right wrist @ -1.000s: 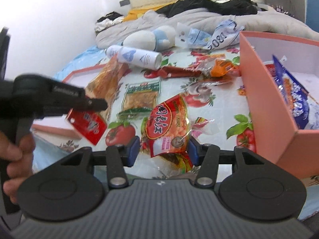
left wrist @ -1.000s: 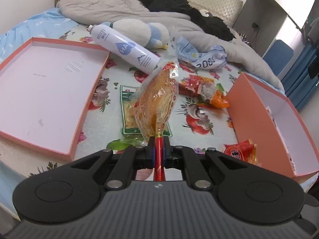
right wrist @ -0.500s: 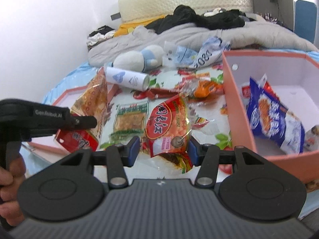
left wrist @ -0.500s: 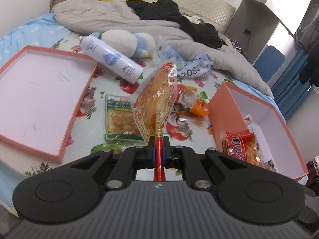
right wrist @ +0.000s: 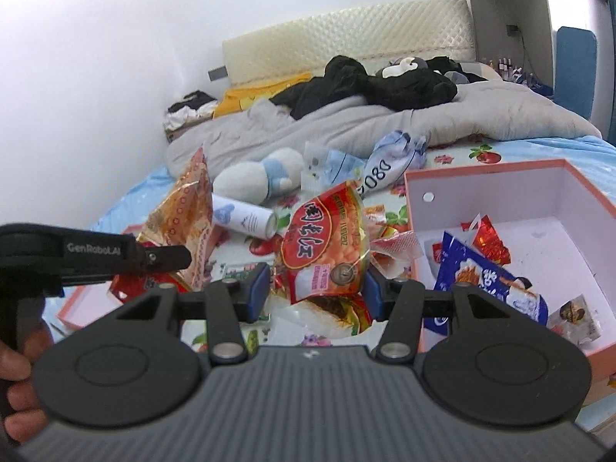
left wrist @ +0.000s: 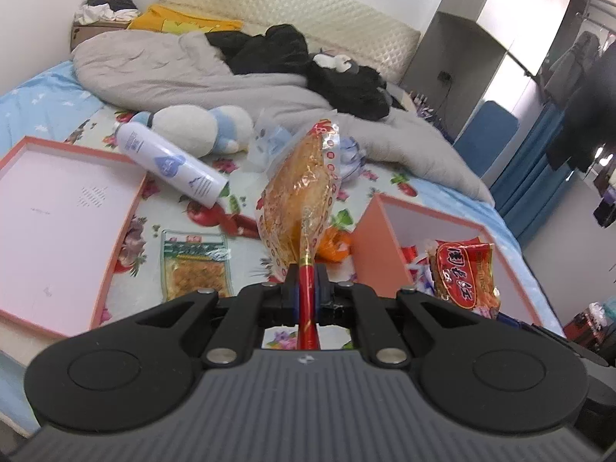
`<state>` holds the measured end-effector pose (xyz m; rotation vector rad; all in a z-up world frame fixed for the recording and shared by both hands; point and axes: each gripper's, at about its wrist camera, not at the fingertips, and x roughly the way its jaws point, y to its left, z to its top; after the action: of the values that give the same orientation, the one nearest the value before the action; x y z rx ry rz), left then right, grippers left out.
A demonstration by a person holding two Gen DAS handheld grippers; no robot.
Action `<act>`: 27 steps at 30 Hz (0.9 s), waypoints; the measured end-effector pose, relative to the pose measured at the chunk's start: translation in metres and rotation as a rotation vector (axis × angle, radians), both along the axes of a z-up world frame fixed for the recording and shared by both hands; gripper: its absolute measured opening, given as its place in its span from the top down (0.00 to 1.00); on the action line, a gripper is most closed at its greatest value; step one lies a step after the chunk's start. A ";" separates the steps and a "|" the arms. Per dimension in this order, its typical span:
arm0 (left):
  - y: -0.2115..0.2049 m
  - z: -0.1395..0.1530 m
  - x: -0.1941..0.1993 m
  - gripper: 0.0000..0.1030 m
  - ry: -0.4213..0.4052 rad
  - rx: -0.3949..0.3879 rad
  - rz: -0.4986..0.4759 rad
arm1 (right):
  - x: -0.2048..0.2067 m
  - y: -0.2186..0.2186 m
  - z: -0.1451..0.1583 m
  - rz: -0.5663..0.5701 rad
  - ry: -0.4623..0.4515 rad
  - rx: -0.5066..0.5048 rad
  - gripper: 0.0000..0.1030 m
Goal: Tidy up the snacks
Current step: 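Lift the pastry packet with left while right grasps the red snack packet, then carry both packets over the deep box and open both grippers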
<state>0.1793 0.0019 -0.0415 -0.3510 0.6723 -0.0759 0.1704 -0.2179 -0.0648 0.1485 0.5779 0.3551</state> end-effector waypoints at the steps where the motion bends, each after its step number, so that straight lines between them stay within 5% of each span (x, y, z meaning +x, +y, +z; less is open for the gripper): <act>1: -0.002 0.004 -0.001 0.93 -0.006 -0.001 -0.004 | -0.001 -0.003 0.004 -0.003 -0.007 0.000 0.49; 13: -0.061 0.039 0.001 0.93 -0.087 -0.018 -0.146 | -0.020 -0.046 0.049 -0.062 -0.117 0.009 0.49; 27: -0.164 0.012 0.056 0.93 -0.031 -0.070 -0.310 | -0.001 -0.122 0.011 -0.238 -0.040 -0.035 0.48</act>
<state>0.2356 -0.1621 -0.0297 -0.3102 0.6902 -0.4002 0.1696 -0.3399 -0.0537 0.1745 0.5198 0.1167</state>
